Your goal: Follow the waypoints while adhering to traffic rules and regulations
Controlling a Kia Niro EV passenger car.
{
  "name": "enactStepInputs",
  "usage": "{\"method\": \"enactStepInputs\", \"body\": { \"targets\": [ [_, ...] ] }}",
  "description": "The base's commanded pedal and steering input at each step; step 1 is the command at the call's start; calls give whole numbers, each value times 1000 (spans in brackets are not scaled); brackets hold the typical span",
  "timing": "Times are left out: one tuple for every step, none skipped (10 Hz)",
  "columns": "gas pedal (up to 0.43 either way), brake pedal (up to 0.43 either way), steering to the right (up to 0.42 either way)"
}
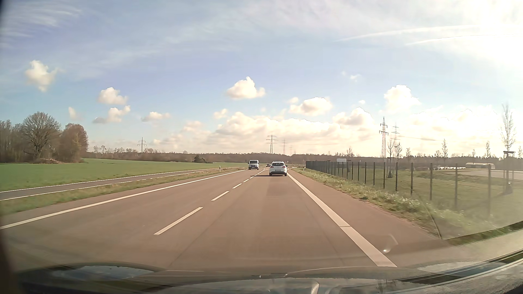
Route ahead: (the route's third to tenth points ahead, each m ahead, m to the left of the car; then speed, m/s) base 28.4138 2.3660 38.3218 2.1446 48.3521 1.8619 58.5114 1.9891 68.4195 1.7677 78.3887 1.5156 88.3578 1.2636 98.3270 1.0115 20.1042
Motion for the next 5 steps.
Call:
{"method": "enactStepInputs", "body": {
  "targets": [
    [189,0,0],
    [189,0,0],
    [189,0,0],
    [189,0,0],
    [189,0,0]
  ]
}}
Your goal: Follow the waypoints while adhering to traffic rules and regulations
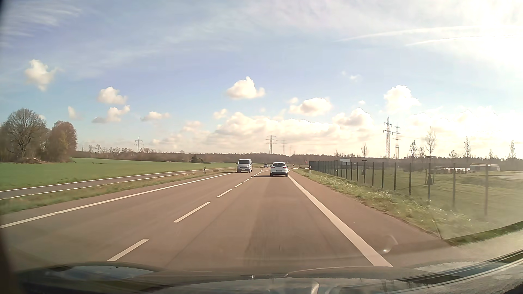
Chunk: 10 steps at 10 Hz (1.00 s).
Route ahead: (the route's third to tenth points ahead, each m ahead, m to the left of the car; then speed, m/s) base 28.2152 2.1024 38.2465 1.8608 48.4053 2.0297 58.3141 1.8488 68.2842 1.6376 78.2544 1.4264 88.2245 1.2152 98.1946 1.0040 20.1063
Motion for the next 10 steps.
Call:
{"method": "enactStepInputs", "body": {
  "targets": [
    [189,0,0],
    [189,0,0],
    [189,0,0],
    [189,0,0],
    [189,0,0],
    [189,0,0],
    [189,0,0],
    [189,0,0],
    [189,0,-1],
    [189,0,-3]
  ]
}}
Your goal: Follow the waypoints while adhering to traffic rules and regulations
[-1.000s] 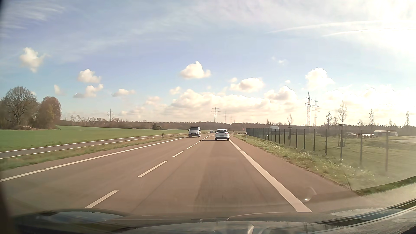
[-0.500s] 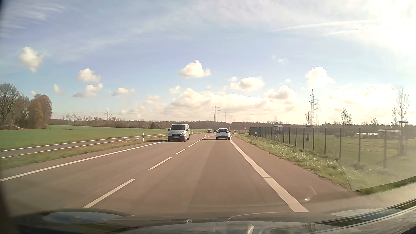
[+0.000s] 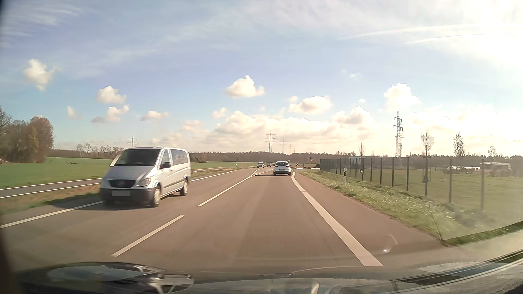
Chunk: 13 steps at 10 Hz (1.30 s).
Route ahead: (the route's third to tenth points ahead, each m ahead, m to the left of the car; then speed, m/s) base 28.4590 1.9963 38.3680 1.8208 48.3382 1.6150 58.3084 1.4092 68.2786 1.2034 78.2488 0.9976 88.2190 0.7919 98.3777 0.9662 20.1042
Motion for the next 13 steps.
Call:
{"method": "enactStepInputs", "body": {
  "targets": [
    [189,0,-3],
    [189,0,-3],
    [189,0,-2],
    [189,0,-2],
    [189,0,0],
    [189,0,4],
    [189,0,5],
    [189,0,5],
    [189,0,6],
    [189,0,6],
    [189,0,6],
    [189,0,5],
    [189,0,4]
  ]
}}
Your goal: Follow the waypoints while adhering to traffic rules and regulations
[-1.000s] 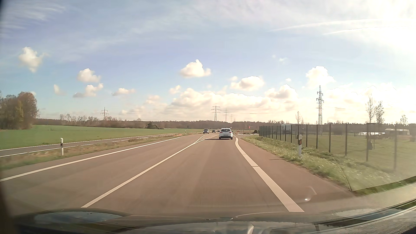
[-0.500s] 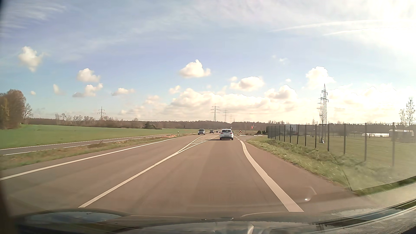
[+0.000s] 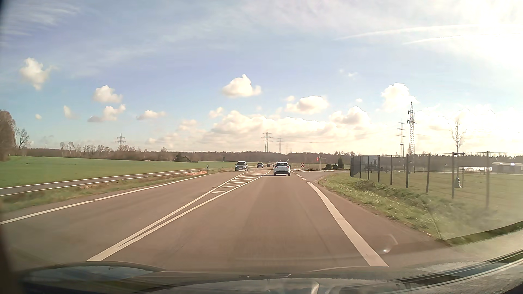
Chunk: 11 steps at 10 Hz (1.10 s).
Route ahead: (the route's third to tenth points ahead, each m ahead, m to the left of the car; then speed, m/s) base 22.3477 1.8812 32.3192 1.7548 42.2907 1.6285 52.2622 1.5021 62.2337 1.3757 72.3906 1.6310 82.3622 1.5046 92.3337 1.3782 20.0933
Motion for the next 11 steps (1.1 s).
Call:
{"method": "enactStepInputs", "body": {
  "targets": [
    [189,0,3],
    [189,0,3],
    [189,0,4],
    [189,0,3],
    [189,0,3],
    [189,0,3],
    [189,0,2],
    [189,0,0],
    [189,0,0],
    [189,0,0],
    [189,0,0]
  ]
}}
